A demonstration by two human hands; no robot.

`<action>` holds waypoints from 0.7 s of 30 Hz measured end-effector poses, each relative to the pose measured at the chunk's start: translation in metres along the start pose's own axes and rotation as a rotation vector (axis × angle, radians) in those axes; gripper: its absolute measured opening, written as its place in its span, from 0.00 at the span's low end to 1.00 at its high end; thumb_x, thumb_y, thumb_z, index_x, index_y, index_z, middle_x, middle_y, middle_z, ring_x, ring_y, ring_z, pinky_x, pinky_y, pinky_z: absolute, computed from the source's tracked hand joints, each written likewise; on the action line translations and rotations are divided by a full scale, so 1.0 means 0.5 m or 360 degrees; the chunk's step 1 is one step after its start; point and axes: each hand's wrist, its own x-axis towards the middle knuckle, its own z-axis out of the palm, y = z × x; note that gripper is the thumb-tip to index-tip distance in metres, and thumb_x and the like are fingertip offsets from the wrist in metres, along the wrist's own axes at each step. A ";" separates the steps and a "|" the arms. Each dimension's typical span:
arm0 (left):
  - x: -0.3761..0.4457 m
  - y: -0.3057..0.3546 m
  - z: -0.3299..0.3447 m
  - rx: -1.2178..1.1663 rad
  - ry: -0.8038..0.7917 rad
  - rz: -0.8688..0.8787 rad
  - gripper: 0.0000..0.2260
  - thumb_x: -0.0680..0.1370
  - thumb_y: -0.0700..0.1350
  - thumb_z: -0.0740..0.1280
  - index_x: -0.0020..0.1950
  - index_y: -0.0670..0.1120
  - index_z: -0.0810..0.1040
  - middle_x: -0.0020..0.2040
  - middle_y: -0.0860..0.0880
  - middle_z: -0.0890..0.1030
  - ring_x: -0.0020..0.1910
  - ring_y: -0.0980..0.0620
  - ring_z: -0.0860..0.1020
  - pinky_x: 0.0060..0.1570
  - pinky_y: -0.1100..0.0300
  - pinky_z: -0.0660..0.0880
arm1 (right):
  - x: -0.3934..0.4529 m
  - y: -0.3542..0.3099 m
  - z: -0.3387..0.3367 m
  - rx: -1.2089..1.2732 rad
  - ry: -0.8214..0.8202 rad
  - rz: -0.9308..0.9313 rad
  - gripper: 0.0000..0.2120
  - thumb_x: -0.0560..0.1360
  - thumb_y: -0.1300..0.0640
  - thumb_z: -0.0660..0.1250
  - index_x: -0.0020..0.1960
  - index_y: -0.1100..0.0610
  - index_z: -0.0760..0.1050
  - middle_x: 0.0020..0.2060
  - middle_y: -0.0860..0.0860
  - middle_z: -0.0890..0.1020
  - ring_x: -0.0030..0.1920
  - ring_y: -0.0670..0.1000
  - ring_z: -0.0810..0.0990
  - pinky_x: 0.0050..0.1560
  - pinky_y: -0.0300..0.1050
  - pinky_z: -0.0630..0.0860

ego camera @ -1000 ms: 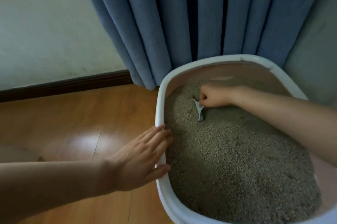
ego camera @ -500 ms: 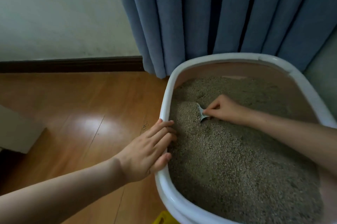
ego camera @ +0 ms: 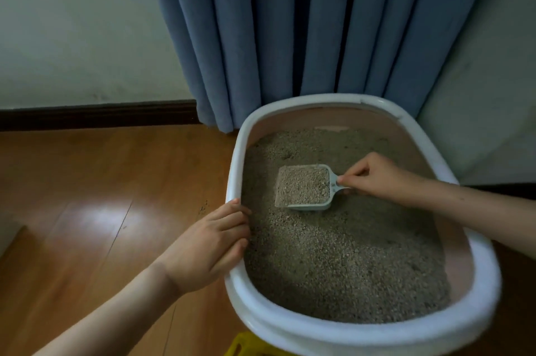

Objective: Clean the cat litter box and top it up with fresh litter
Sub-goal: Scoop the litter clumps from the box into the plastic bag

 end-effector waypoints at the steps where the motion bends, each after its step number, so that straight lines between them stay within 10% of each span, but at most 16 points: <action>1: 0.000 -0.002 -0.001 -0.0008 -0.0001 0.0010 0.20 0.84 0.50 0.50 0.51 0.45 0.81 0.52 0.51 0.79 0.64 0.51 0.74 0.75 0.55 0.59 | -0.015 0.006 -0.002 -0.0038 0.0061 0.0019 0.11 0.76 0.53 0.69 0.39 0.56 0.85 0.24 0.54 0.72 0.23 0.47 0.63 0.26 0.39 0.61; 6: 0.005 0.018 -0.004 -0.0029 0.0034 0.0010 0.16 0.83 0.52 0.56 0.44 0.50 0.80 0.46 0.56 0.77 0.62 0.55 0.72 0.74 0.58 0.59 | -0.085 0.032 0.017 -0.0009 0.0159 0.0106 0.19 0.75 0.51 0.70 0.25 0.47 0.80 0.20 0.48 0.72 0.25 0.49 0.67 0.32 0.45 0.65; 21: -0.054 0.092 0.022 -0.0130 0.0149 0.0115 0.20 0.74 0.65 0.68 0.41 0.49 0.75 0.40 0.55 0.73 0.47 0.53 0.75 0.70 0.53 0.66 | -0.170 -0.031 0.013 -0.0118 0.0188 0.0170 0.16 0.76 0.53 0.68 0.32 0.56 0.82 0.22 0.51 0.75 0.25 0.48 0.70 0.31 0.43 0.67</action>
